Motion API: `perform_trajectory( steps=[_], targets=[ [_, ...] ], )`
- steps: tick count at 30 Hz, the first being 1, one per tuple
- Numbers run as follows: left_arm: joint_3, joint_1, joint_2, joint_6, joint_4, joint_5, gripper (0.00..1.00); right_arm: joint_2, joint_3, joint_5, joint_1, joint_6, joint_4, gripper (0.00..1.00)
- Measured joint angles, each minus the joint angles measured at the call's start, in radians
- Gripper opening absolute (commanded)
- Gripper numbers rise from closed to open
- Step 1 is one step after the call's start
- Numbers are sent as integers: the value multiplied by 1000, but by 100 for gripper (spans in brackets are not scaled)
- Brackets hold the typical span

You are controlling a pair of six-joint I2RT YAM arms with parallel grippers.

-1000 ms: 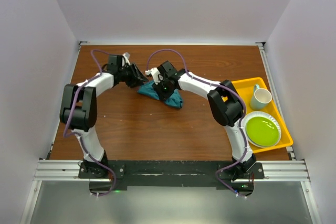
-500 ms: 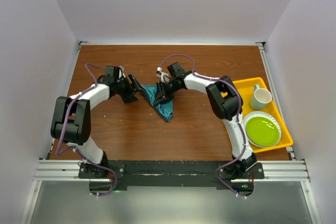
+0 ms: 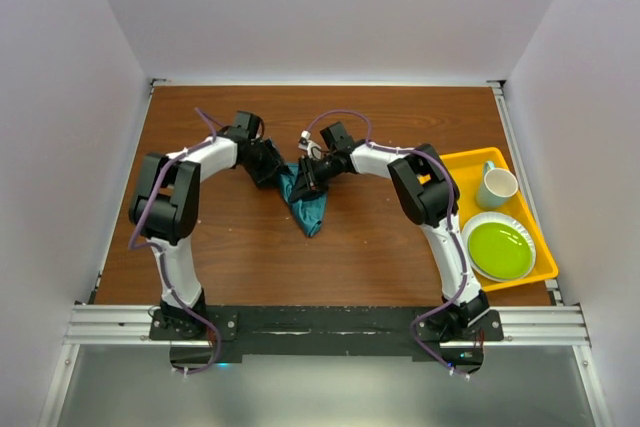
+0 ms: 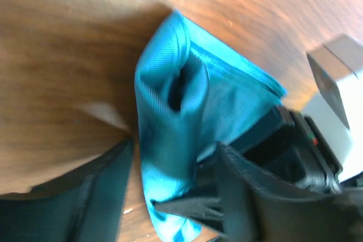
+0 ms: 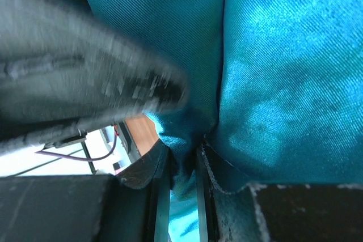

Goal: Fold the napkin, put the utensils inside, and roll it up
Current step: Roll the napkin with the utensil

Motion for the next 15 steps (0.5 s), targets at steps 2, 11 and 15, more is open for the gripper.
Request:
perform_trajectory(
  steps=[2,11,15],
  targets=[
    [58,-4,35,9,-42,-35,42,2,0,-5,0,4,5,20],
    [150,-5,94,87,-109,-119,0,3,15,-2,2,-18,-18,39],
    [153,-4,98,105,-114,-112,0,-2,50,11,2,-78,-94,55]
  ],
)
